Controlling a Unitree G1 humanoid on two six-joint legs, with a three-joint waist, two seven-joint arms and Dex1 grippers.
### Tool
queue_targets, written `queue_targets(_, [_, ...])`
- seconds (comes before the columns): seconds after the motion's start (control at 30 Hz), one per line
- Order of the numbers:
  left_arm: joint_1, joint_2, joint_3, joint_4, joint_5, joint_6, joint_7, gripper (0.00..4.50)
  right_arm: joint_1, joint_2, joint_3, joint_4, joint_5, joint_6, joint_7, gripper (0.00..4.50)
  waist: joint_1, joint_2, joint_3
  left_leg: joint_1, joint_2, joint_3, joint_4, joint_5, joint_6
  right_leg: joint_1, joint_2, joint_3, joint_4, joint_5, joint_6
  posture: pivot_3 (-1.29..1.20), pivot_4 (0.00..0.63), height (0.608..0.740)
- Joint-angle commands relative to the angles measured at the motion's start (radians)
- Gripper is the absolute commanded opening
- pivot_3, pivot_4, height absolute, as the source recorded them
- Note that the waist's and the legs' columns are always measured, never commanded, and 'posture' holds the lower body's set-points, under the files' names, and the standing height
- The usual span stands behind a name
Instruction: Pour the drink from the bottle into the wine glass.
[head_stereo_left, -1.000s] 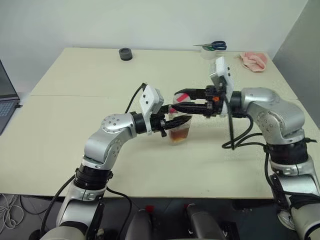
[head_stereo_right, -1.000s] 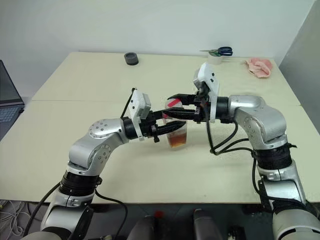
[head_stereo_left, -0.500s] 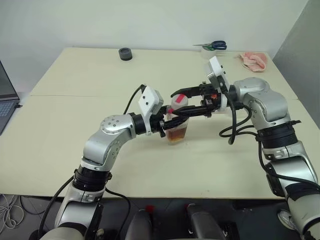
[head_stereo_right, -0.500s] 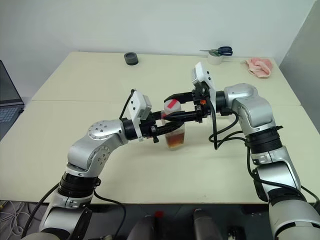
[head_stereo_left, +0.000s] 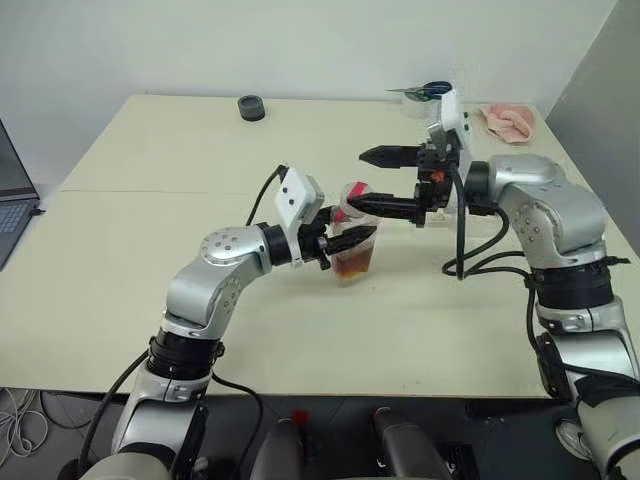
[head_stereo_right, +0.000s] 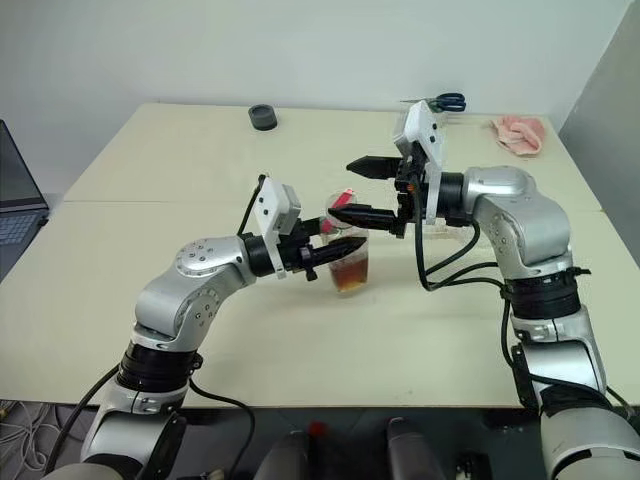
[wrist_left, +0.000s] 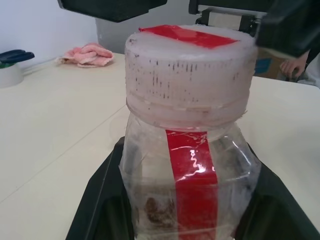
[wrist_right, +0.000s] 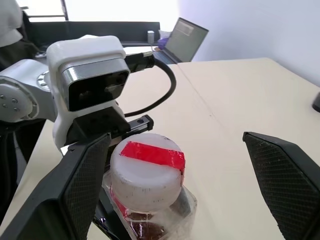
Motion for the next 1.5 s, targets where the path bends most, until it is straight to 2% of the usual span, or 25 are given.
queue_targets(0.03, [-0.029, -0.009, 0.013, -0.02, -0.006, -0.029, -0.004, 1.84, 0.039, -0.011, -0.065, -0.191, 0.084, 0.119, -0.093, 4.5, 0.0, 0.0, 0.0, 0.0, 0.0, 0.0, 0.0, 0.0, 0.0, 0.0, 0.0, 0.0, 0.0, 0.0, 0.0, 0.0, 0.15, 0.74])
queue_targets(0.13, [-0.029, -0.012, 0.011, -0.014, -0.003, -0.033, -0.009, 1.84, 0.067, 0.005, -0.085, -0.277, 0.134, 0.195, -0.164, 4.5, -0.001, 0.0, 0.0, 0.0, 0.0, 0.0, 0.0, 0.0, 0.0, 0.0, 0.0, 0.0, 0.0, 0.0, 0.0, 0.0, 0.15, 0.74])
queue_targets(0.27, [-0.029, -0.015, 0.006, -0.01, 0.0, -0.036, -0.013, 1.84, 0.076, 0.046, -0.056, -0.315, 0.094, 0.234, -0.306, 4.5, -0.001, 0.0, 0.0, 0.0, 0.0, 0.0, 0.0, 0.0, 0.0, 0.0, 0.001, 0.0, 0.0, -0.001, 0.001, 0.0, 0.15, 0.74])
queue_targets(0.43, [-0.028, -0.017, 0.005, -0.007, 0.002, -0.039, -0.014, 1.84, 0.083, 0.072, -0.038, -0.306, 0.093, 0.239, -0.361, 4.5, 0.0, 0.0, 0.0, 0.0, 0.0, 0.0, 0.001, 0.0, 0.0, 0.0, 0.001, 0.001, 0.0, -0.001, 0.002, 0.0, 0.15, 0.74])
queue_targets(0.63, [-0.021, -0.015, 0.008, -0.013, 0.004, -0.04, -0.008, 1.84, 0.092, 0.061, 0.001, -0.295, 0.069, 0.222, -0.372, 4.5, -0.001, 0.0, 0.0, 0.0, 0.0, 0.0, 0.0, 0.0, 0.0, 0.0, 0.001, 0.001, 0.0, 0.0, 0.001, 0.0, 0.15, 0.74])
queue_targets(1.07, [-0.008, 0.001, 0.013, -0.019, 0.006, -0.043, -0.008, 1.84, 0.054, 0.118, 0.018, -0.196, 0.008, 0.156, -0.421, 4.5, -0.001, 0.0, 0.0, 0.0, 0.0, 0.0, 0.0, 0.0, 0.0, 0.0, 0.001, 0.001, -0.001, -0.001, 0.002, 0.0, 0.15, 0.74])
queue_targets(1.5, [0.002, 0.003, 0.014, -0.025, 0.007, -0.039, -0.003, 1.84, 0.077, 0.017, -0.004, -0.153, 0.001, 0.119, -0.327, 4.5, -0.001, 0.0, 0.0, 0.0, 0.0, 0.001, 0.0, 0.0, 0.0, 0.0, 0.001, 0.001, -0.001, -0.001, 0.002, 0.0, 0.15, 0.74])
